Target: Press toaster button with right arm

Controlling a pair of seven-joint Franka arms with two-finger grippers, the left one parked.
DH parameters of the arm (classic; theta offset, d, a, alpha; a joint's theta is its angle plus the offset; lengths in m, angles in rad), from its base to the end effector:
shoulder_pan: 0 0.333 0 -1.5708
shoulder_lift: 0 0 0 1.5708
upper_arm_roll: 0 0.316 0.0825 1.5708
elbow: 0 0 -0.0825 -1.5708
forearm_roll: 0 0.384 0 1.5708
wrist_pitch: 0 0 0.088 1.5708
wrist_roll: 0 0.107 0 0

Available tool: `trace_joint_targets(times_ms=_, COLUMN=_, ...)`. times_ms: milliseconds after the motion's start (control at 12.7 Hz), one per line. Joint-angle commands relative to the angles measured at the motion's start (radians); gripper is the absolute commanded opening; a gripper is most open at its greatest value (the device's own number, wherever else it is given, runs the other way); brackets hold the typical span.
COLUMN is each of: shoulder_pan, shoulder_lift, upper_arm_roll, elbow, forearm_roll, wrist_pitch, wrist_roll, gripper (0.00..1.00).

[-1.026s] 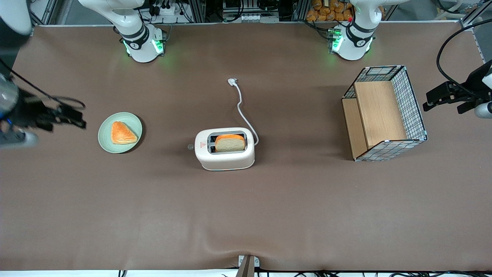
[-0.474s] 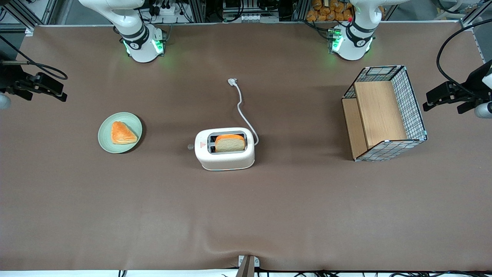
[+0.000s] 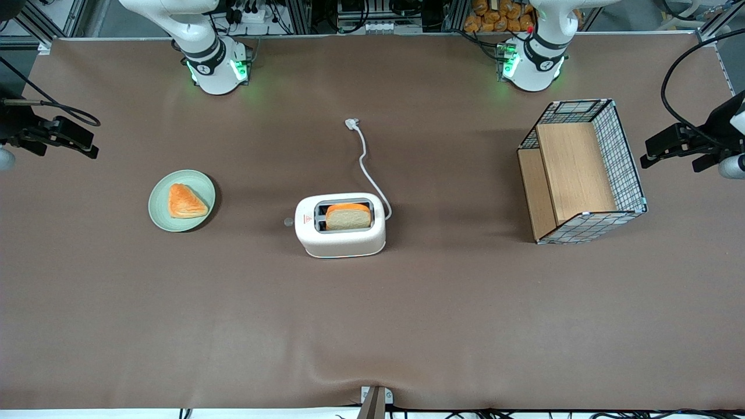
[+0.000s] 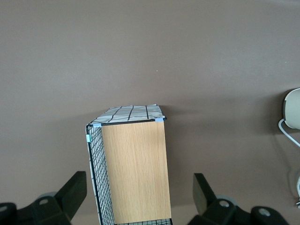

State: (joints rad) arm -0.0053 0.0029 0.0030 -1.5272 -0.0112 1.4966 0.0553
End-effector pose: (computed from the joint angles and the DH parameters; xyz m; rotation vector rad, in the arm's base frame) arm 0.5481 -0.0025 0.6369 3.1278 -0.0911 -0.0519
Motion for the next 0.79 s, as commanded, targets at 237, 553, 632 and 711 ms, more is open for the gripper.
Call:
trace_joint_targets(times_ms=237, shoulder_pan=-0.013, shoulder_lift=-0.011, upper_arm_roll=0.006, elbow=0.002, forearm_roll=-0.016, wrist_pitch=0.022, wrist_roll=-0.022, gripper=1.0)
trace_joint_targets(times_ms=553, shoulder_pan=-0.028, shoulder_lift=-0.001, upper_arm_roll=-0.018, elbow=0.018, forearm_roll=-0.012, wrist_pitch=0.017, wrist_roll=-0.023, gripper=1.0)
trace_joint_targets(times_ms=632, shoulder_pan=-0.03, shoulder_lift=-0.001, upper_arm_roll=-0.027, elbow=0.024, forearm_roll=-0.012, wrist_pitch=0.016, wrist_roll=-0.023, gripper=1.0)
trace_joint_targets(times_ms=711, shoulder_pan=-0.03, shoulder_lift=-0.001, upper_arm_roll=-0.038, elbow=0.024, forearm_roll=-0.01, wrist_pitch=0.017, wrist_roll=-0.041, gripper=1.0)
